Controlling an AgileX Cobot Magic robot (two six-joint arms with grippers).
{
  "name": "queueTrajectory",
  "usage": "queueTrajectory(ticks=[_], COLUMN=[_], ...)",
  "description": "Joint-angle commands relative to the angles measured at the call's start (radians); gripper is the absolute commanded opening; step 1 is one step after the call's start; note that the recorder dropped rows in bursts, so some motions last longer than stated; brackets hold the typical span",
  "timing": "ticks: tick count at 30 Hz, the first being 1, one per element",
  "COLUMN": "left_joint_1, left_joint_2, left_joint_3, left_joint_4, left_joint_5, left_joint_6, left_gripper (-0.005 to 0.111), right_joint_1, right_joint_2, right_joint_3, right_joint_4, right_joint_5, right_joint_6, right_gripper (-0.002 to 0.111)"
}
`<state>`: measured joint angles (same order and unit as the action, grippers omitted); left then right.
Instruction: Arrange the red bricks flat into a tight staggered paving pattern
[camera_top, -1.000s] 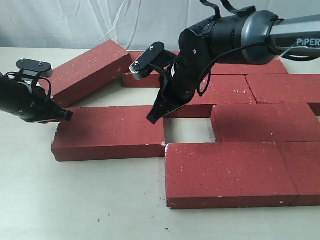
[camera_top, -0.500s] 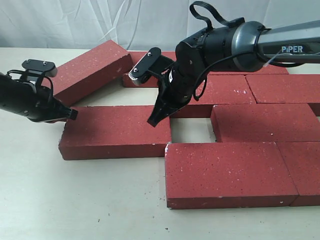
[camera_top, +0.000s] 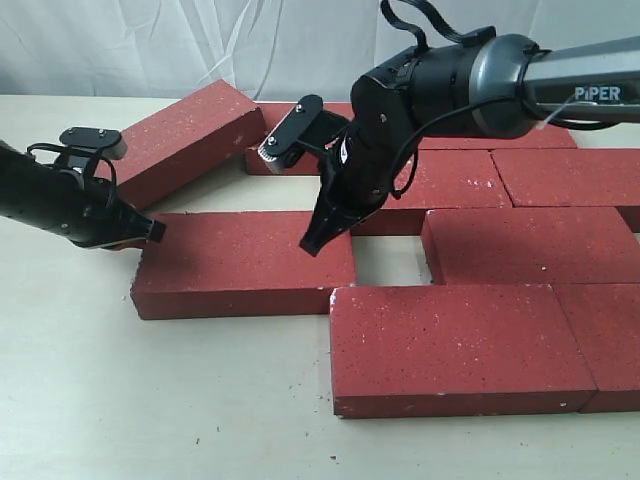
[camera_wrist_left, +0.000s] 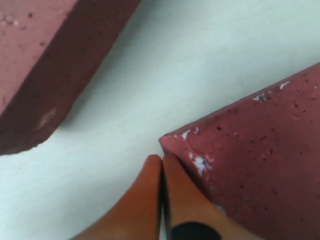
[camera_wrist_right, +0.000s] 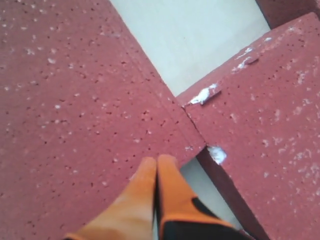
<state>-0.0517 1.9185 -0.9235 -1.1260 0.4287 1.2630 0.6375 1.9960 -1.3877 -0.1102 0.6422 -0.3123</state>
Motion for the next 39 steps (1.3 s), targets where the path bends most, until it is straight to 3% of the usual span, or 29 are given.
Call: queueTrajectory(ticks=[1, 11, 29, 39], left_joint_1=[-0.038, -0.120, -0.222, -0.283], left_joint_2=[0.012, 0.015, 0.019, 0.104], left_joint_3=[-0.005, -0.007, -0.023, -0.103], left_joint_4=[-0.011, -0.032, -0.075, -0.076], left_joint_5=[0.018, -0.066, -0.125, -0.083], left_joint_6=[0.004, 0.008, 0.019, 0.019], left_gripper=[0.000, 0.000, 0.000, 0.000], right_joint_1=[-0.030, -0.149, -0.149, -0.149], right_joint_2=[-0.021, -0.039, -0.051, -0.051], right_joint_3=[-0.002, 0.004, 0.008, 0.008], right_joint_4=[-0.024, 0.012, 0.008, 0.008], right_joint_5=[0.030, 0.016, 0.003, -0.005], right_joint_6=[-0.002, 0.000, 0.000, 0.000], right_gripper=[-0.001, -0.001, -0.001, -0.001])
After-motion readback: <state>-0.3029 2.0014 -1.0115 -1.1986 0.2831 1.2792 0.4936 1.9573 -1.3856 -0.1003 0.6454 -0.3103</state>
